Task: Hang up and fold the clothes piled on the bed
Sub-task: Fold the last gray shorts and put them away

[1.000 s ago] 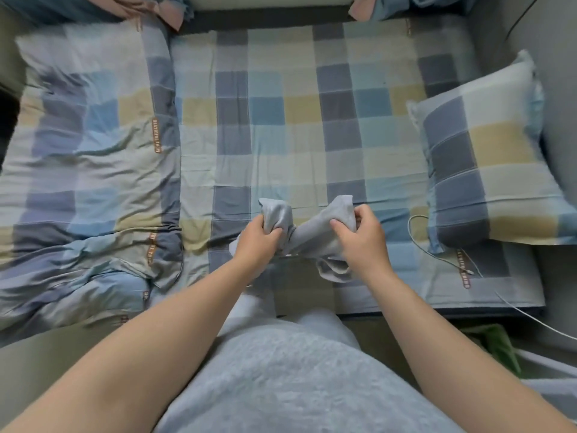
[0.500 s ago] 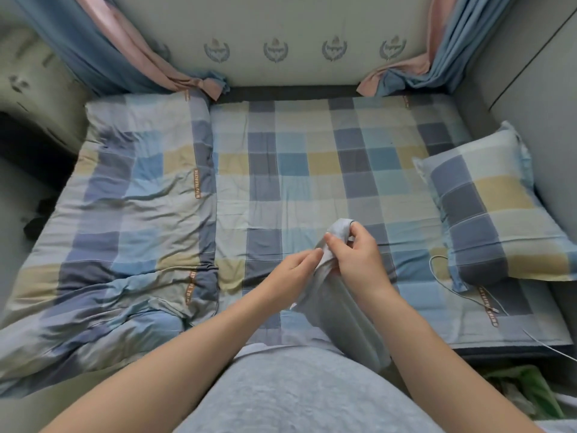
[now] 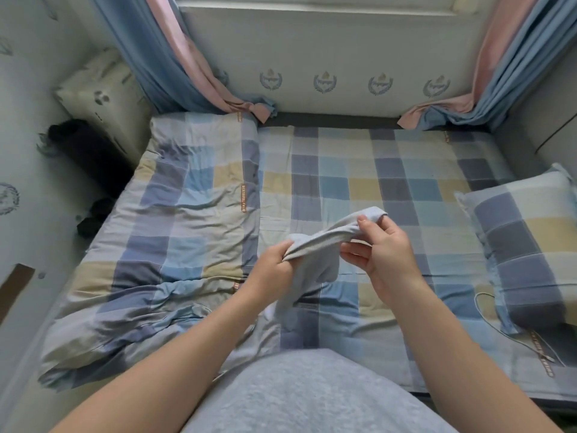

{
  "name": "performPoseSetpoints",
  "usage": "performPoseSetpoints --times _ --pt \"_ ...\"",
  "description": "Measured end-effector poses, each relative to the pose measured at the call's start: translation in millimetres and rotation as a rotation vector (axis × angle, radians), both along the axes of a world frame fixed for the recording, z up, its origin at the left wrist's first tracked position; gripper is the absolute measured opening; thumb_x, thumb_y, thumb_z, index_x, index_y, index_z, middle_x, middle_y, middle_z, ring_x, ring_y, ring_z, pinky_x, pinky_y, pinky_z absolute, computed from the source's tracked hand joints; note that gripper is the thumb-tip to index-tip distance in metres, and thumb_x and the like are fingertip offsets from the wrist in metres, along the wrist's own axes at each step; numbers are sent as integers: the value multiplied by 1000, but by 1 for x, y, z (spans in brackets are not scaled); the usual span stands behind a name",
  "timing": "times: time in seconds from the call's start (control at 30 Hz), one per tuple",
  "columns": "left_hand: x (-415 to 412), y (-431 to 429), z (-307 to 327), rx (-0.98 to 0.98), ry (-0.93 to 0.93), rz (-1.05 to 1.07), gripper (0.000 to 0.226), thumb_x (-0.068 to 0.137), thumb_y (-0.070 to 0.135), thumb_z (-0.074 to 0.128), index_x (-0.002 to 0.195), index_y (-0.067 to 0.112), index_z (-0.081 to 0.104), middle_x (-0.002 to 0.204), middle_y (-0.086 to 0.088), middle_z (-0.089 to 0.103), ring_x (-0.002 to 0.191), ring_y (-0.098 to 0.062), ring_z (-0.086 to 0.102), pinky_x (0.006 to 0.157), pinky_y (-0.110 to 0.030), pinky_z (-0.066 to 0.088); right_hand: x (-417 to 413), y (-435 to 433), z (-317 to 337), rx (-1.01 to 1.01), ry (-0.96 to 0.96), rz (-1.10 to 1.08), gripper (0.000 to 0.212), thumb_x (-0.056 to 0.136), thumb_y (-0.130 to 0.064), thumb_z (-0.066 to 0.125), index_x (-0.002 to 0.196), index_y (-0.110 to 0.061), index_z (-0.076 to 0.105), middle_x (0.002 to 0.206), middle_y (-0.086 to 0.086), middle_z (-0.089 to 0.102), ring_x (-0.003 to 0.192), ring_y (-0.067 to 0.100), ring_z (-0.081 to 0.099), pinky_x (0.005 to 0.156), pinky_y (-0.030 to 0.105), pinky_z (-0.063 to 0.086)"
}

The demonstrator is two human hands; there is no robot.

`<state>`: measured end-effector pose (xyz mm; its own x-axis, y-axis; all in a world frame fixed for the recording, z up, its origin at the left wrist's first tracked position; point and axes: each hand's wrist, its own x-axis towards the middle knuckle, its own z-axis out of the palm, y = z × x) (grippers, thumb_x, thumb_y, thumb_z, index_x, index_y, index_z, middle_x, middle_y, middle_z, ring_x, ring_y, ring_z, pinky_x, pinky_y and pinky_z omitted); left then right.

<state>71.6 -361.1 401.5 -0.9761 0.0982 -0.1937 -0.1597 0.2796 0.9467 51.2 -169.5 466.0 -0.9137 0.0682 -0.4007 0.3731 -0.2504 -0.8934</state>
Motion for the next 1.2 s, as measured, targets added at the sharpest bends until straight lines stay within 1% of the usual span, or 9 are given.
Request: performPoseSetpoints --times 0.2,0.43,0.5,0.63,0.77,0.87,1.0,1.1,1.2 --pt "-14 -20 42 51 15 151 25 78 21 50 79 23 75 74 8 73 69 -3 65 61 -22 50 1 -3 5 33 -10 131 11 104 -19 54 99 -13 63 99 9 78 66 21 72 59 30 58" --pt "-27 -20 67 221 -128 335 40 97 6 44 67 16 70 60 -3 62 56 -14 59 51 -22 47 17 -30 -10 242 -22 521 10 98 -20 63 107 -17 66 102 1 77 93 18 74 74 28 59" --pt "-28 -19 74 327 -155 362 32 98 9 46 76 12 69 66 -5 65 60 -15 61 54 -24 49 24 -38 -20 257 39 605 23 94 -23 70 115 -26 63 112 -6 73 102 5 69 80 21 55" --pt "-27 -12 84 426 -220 375 29 103 16 47 86 9 69 66 -5 68 60 -17 64 54 -25 50 29 -46 -31 320 121 711 60 74 -50 79 128 -46 53 124 -18 66 120 2 59 102 36 50" --pt "-24 -10 87 506 -277 379 25 104 17 48 94 3 66 83 -15 68 77 -25 66 78 -39 54 27 -58 -41 421 242 616 48 76 -48 74 121 -53 54 111 -21 69 108 2 63 91 33 53" --pt "-25 -16 89 586 -277 400 26 104 17 49 90 2 65 78 -13 67 72 -23 67 76 -41 56 23 -53 -54 629 269 478 7 92 -37 62 98 -33 64 86 -10 69 83 10 63 69 25 48" --pt "-33 -35 92 674 -234 446 23 104 16 49 92 3 63 70 -7 67 62 -18 67 60 -32 59 19 -28 -76 824 109 454 35 101 -26 55 67 -17 54 61 -7 52 65 17 46 53 27 32" --pt "-35 -39 91 652 -219 397 23 105 20 49 97 7 66 77 -7 71 68 -17 70 58 -31 58 14 -16 -74 654 109 388 32 101 -16 57 71 -22 67 65 -12 61 65 6 53 59 25 42" --pt "-34 -34 81 590 -233 287 26 105 29 49 103 12 69 89 -5 73 79 -20 72 66 -34 58 4 -21 -55 479 99 329 25 102 -12 56 84 -18 73 74 -3 70 70 13 63 59 32 53"
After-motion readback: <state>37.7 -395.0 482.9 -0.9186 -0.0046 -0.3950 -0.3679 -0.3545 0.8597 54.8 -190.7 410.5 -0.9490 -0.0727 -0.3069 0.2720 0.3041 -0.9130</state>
